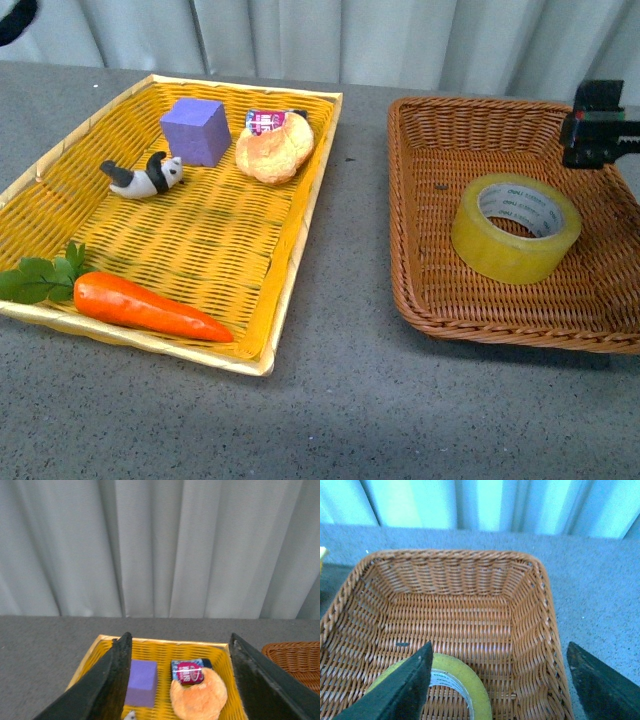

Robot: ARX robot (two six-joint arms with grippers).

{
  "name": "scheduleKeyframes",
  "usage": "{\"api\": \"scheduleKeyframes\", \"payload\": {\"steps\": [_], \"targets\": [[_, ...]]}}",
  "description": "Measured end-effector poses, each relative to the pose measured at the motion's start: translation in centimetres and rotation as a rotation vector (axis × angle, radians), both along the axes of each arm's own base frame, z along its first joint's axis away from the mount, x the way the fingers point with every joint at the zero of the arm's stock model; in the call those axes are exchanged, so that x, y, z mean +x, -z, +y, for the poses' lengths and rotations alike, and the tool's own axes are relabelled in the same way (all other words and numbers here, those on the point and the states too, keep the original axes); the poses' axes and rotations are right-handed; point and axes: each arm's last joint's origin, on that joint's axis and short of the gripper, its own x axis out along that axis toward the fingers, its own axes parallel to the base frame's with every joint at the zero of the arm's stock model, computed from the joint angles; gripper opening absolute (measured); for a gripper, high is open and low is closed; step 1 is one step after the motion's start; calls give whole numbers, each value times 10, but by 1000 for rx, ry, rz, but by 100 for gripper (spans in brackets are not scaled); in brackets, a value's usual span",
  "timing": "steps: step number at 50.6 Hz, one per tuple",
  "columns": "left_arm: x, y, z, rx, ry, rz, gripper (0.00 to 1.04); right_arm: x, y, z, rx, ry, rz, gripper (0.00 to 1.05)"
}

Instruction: Move tape to another basket

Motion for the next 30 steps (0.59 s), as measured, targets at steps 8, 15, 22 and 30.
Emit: {"api": "scheduleKeyframes", "payload": {"steps": [8,15,22,30], "targets": [[-38,15,27,-6,-11,16,30,-41,-30,-7,-1,5,-282,45],[-62,22,39,-10,-10,21,9,-67,-36,-14,-1,-6,-290,24],[-82,27,49,-16,-9,22,4,-89,-37,-17,-3,5,-269,2],[-103,31,56,-18,-3,15,4,-112,-42,-17,-5,5,-272,1]]}}
